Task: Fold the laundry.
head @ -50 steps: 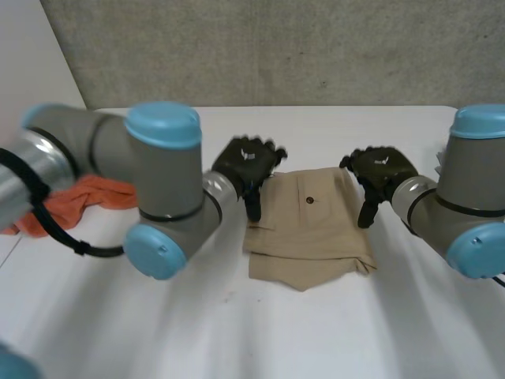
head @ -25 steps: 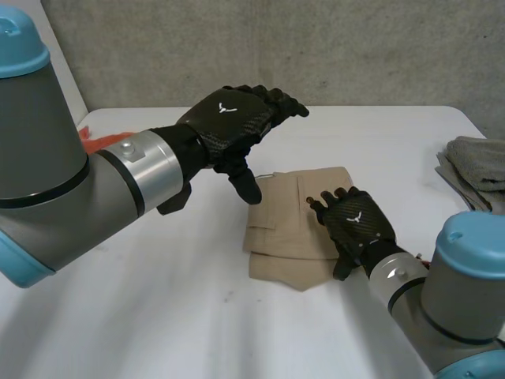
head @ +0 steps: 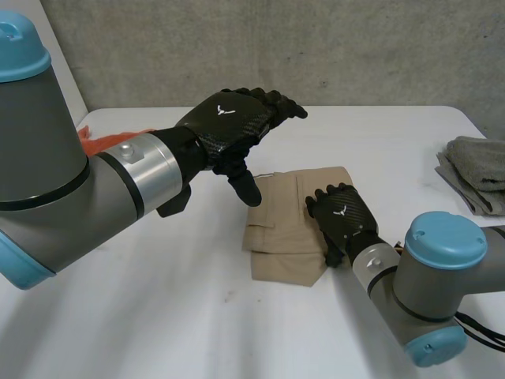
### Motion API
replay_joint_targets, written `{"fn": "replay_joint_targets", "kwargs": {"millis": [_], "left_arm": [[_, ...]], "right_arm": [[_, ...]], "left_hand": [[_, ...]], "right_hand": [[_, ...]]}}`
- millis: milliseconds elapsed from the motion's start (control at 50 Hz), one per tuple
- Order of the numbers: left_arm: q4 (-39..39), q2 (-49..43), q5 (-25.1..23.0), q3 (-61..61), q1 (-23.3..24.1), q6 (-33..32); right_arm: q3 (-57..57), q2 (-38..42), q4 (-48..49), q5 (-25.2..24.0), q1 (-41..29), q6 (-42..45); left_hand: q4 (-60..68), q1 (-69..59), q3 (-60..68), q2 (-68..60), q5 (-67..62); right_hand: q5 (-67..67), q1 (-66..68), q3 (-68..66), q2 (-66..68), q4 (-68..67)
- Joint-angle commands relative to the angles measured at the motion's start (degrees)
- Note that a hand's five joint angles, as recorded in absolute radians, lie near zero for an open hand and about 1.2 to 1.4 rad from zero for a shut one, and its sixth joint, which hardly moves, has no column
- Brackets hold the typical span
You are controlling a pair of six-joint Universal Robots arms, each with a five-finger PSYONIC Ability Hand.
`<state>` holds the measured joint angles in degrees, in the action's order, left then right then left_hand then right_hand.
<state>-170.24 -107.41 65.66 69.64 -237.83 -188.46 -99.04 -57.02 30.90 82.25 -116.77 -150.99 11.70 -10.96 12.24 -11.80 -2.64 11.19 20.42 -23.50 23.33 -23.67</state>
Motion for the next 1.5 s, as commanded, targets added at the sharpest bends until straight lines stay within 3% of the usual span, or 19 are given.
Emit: {"fn": "replay_joint_targets", "kwargs": {"millis": [20,100,200,320,400,480,500,580,640,720,900,1060,1200,1500], "left_arm": [[0.00,0.00,-0.01,0.58,-0.09,0.02],[0.00,0.00,-0.01,0.76,-0.09,0.02],[0.00,0.09,-0.01,0.76,0.00,0.02],[0.00,0.18,-0.01,0.76,0.00,0.02],[0.00,0.97,-0.01,0.76,-0.09,0.02],[0.00,1.32,-0.01,0.76,-0.09,0.02],[0.00,1.23,-0.01,0.76,-0.09,0.02],[0.00,1.32,-0.01,0.76,-0.26,0.02],[0.00,1.23,-0.01,0.76,-0.62,0.02],[-0.09,1.23,-0.01,0.76,-0.97,0.02],[0.00,1.23,-0.01,0.85,-0.88,0.11],[0.00,1.67,-0.01,0.85,-1.41,1.60],[-0.09,1.94,-0.01,0.76,-1.76,2.13],[-0.09,2.02,-0.01,0.85,-1.50,2.39]], "right_arm": [[4.12,3.23,-0.05,0.01,-0.39,-0.01],[5.79,4.37,-0.14,0.28,-0.39,-0.18],[7.19,3.76,0.21,0.28,0.22,-0.44],[8.87,3.15,-0.67,-0.51,0.75,-0.62],[9.04,2.00,-1.11,-1.91,6.10,0.34],[9.22,1.48,-2.16,-8.76,13.66,3.06],[9.65,1.13,-2.51,-13.13,16.19,4.72],[12.28,0.86,-2.60,-22.72,21.74,8.51],[15.36,0.95,-2.87,-25.65,23.51,8.96],[23.35,1.39,-2.95,-25.39,25.09,5.89],[48.11,6.38,-2.78,-25.47,30.71,-15.45],[61.23,13.94,-5.84,-29.06,38.09,-21.27],[62.22,19.92,-9.11,-39.78,44.85,-21.19],[55.89,26.70,-9.72,-53.33,57.17,-19.78]], "left_hand": [[-0.30,-0.43,-0.84,0.40,1.25],[-0.30,-0.43,-0.84,0.40,1.25],[-0.30,-0.43,-0.84,0.40,1.25],[-0.30,-0.43,-0.84,0.40,1.25],[-0.30,-0.43,-0.84,0.40,1.25],[-0.47,-0.26,-1.01,0.57,1.42],[-0.31,-0.43,-0.85,0.41,1.25],[-0.47,-0.26,-1.01,0.57,1.42],[-0.47,-0.26,-1.01,0.57,1.42],[-0.47,-0.26,-1.01,0.57,1.42],[-0.47,-0.26,-1.01,0.57,1.42],[-0.47,-0.26,-1.01,0.57,1.42],[-0.47,-0.26,-1.01,0.57,1.42],[-0.47,-0.26,-1.01,0.57,1.42]], "right_hand": [[11.42,12.20,-9.12,9.29,-8.95],[25.18,25.95,-22.88,23.05,-22.70],[58.76,59.53,-56.46,56.63,-56.28],[58.81,59.58,-56.50,56.67,-56.33],[58.81,59.58,-56.50,56.67,-56.33],[58.81,59.58,-56.50,56.67,-56.33],[58.81,59.58,-56.50,56.67,-56.33],[58.81,59.58,-56.50,56.67,-56.33],[58.81,59.58,-56.50,56.67,-56.33],[58.81,59.58,-56.50,56.67,-56.33],[58.81,59.58,-56.50,56.67,-56.33],[58.81,59.58,-56.50,56.67,-56.33],[58.81,59.58,-56.50,56.67,-56.33],[58.81,59.58,-56.50,56.67,-56.33]]}}
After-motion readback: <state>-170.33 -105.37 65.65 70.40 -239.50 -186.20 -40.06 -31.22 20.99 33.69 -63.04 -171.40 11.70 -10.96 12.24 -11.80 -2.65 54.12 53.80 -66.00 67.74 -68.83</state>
